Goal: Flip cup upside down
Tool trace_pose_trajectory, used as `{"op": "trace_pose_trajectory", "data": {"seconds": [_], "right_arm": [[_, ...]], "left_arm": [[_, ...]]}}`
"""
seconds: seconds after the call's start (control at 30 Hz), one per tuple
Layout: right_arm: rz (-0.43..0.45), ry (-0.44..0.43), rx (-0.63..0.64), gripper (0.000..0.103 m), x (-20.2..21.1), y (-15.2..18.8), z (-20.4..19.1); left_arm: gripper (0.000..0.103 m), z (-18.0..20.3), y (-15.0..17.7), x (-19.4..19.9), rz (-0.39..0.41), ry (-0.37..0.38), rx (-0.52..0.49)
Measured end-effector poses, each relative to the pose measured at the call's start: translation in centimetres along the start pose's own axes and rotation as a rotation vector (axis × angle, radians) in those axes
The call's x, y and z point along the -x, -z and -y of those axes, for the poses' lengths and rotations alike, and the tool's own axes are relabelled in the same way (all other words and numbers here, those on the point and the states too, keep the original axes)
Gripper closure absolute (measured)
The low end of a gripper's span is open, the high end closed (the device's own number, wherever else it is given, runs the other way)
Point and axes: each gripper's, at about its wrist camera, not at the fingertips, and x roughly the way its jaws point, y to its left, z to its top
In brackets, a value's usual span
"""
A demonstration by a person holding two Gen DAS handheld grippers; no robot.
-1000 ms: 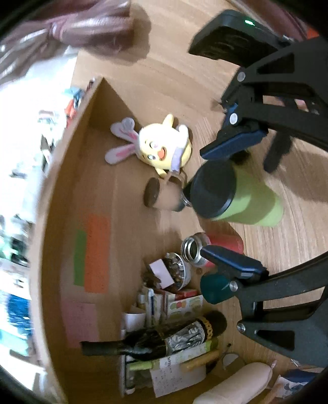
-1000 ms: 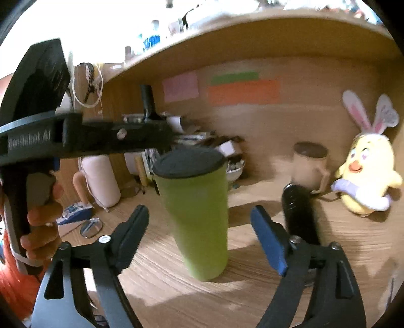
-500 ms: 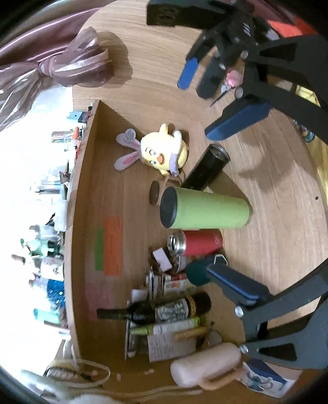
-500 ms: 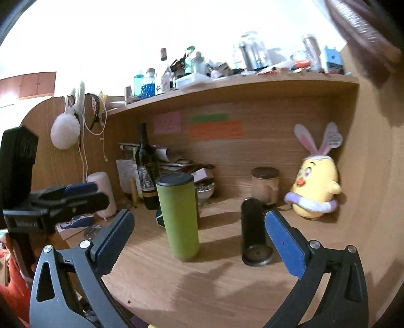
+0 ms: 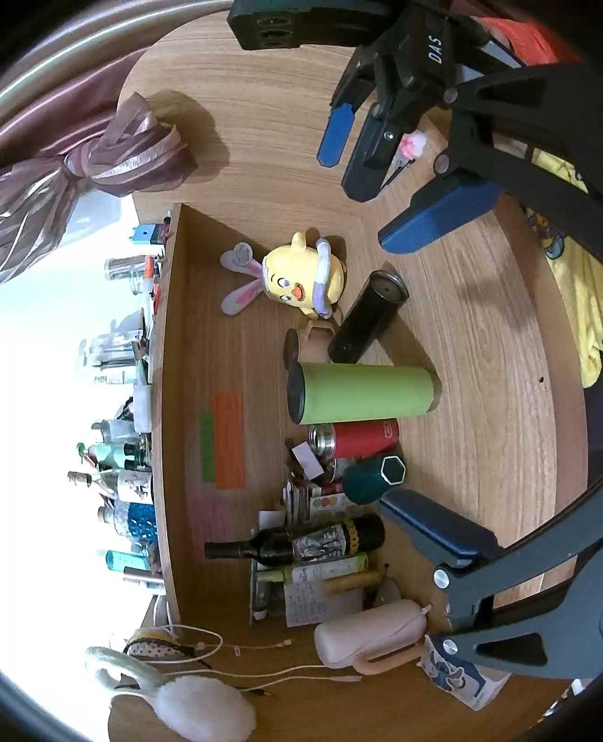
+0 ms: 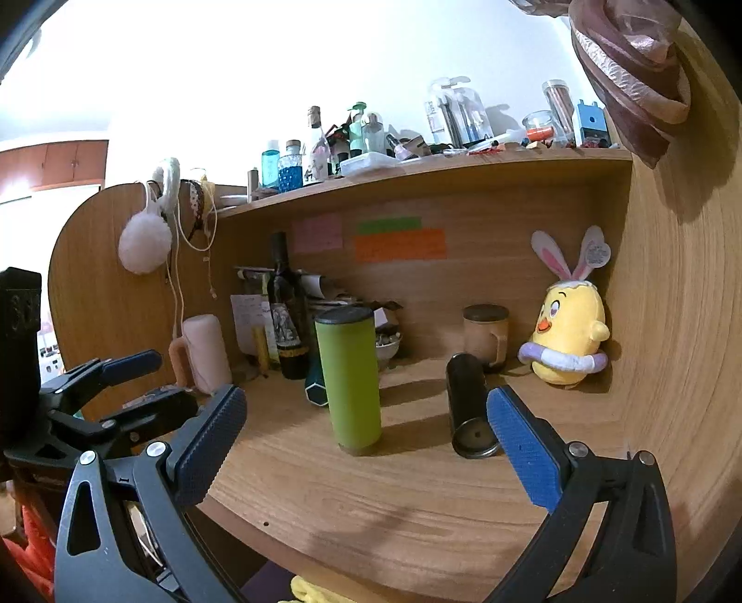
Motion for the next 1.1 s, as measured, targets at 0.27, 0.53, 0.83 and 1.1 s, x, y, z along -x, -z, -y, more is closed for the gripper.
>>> {"op": "trace_pose_trajectory", "data": {"seconds": [0.27, 0.53, 0.83, 1.1], "right_arm": [[-0.007, 0.01, -0.014, 0.0, -0.25, 0.14, 0.33], [-0.009, 0.014, -0.011, 0.0, -0.28, 0.18, 0.44], [-0.009, 0.014, -0.011, 0.0, -0.22, 0.19, 0.32], [-0.01, 0.015, -0.012, 0.0, -0.26, 0.18, 0.31]], "left_arm": [[0.0, -0.79, 0.4, -0.74, -0.028, 0.01, 0.031], [0.0, -0.96, 0.5, -0.89, -0.032, 0.01, 0.037], [0.0, -1.0, 0.58, -0.82, -0.029, 0.01, 0.037], [0.0, -0.99, 0.57, -0.87, -0.036, 0.019, 0.047]]}}
